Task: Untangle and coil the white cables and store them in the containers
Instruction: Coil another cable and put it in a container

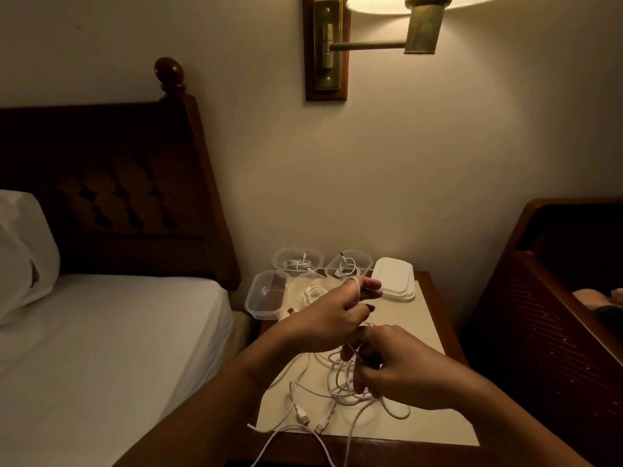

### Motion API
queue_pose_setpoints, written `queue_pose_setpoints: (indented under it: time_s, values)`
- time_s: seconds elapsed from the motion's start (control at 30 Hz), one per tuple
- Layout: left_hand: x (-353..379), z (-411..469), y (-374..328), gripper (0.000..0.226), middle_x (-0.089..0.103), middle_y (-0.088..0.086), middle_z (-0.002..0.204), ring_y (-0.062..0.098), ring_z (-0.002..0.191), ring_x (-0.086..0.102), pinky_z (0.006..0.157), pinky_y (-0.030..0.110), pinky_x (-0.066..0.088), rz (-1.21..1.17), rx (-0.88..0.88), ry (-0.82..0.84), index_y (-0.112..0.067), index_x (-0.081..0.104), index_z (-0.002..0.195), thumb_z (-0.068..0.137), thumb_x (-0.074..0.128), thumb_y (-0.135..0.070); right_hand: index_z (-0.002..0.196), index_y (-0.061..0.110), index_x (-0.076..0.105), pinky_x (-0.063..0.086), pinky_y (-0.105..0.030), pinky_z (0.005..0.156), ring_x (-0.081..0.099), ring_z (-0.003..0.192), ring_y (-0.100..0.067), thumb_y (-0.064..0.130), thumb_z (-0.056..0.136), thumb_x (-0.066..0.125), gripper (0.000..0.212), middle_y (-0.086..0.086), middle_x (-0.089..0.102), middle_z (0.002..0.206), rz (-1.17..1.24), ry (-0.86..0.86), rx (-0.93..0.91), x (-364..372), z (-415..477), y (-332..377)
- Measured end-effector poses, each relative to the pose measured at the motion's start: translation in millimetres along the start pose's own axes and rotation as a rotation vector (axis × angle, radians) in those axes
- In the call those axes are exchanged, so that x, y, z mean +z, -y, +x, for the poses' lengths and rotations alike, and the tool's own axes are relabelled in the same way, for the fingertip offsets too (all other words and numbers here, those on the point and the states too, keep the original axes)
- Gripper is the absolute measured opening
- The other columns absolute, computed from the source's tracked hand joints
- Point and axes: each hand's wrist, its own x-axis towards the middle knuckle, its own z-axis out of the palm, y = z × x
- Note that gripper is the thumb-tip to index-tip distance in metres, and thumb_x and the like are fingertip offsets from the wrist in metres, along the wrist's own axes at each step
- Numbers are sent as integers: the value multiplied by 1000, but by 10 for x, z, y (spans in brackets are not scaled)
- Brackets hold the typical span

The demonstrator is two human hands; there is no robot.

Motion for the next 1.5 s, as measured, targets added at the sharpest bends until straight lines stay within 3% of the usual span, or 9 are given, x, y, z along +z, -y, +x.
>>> queue_pose_setpoints:
  time_s: [0.1,0.23,0.4,0.6,0.87,1.0,1.17,1.4,1.5]
  values:
    - [-23,-31,-18,35,65,12,127,16,91,67,76,31,59,182,-61,28,-17,38,144,109,36,-12,122,14,62,60,-26,81,73,91,-10,4,93,63,30,2,73,102,9,141,8,-143,-52,19]
    - [-83,-111,10,30,64,7,90,0,52,51,51,19,41,171,-165,154,-14,55,127,111,38,-34,117,9,71,62,-29,78,75,87,-15,-2,94,62,27,-2,77,98,33,154,-4,-304,-110,-13]
    - [-126,-164,202,88,43,2,62,10,48,28,49,26,22,-30,-265,489,-2,65,118,101,12,-71,100,11,79,63,-31,70,75,77,-20,5,87,75,15,0,78,86,79,-64,-169,-391,-77,-69]
    - [-118,-268,305,47,33,-7,53,4,42,23,43,24,16,-369,-285,785,-9,65,85,105,43,-46,92,11,77,62,-31,74,75,80,-22,9,80,83,13,-2,77,87,154,-136,-310,-364,2,-209]
    - [-16,-330,306,36,26,-8,51,8,41,19,40,21,15,-765,-277,827,-20,59,73,99,37,-33,130,44,57,40,-30,106,42,137,-5,49,81,79,55,23,46,144,-189,-448,-413,-236,61,-414]
    - [18,-322,299,34,29,-7,53,7,42,23,41,19,22,-871,-201,770,-17,56,77,96,32,-30,135,46,50,55,-24,92,58,123,0,40,77,84,68,25,55,136,284,-385,-236,-110,96,-416]
    - [-14,-302,327,36,29,-6,53,7,42,23,41,17,26,-914,-199,694,-17,55,74,96,30,-29,124,36,66,51,-21,99,55,127,2,15,89,72,41,19,63,133,235,-308,-251,-53,117,-452]
    - [-19,-345,301,43,25,-8,51,9,42,18,42,22,15,-700,-306,573,-24,46,59,100,39,-33,129,22,65,46,-19,105,47,135,2,6,97,59,36,14,57,143,378,-550,-294,-23,231,-420]
    - [3,-387,299,51,29,-11,49,9,43,17,42,23,14,-633,-289,591,-26,43,56,106,40,-31,117,22,72,62,-35,78,69,95,-11,9,100,55,27,3,71,108,479,-813,-258,-43,310,-372]
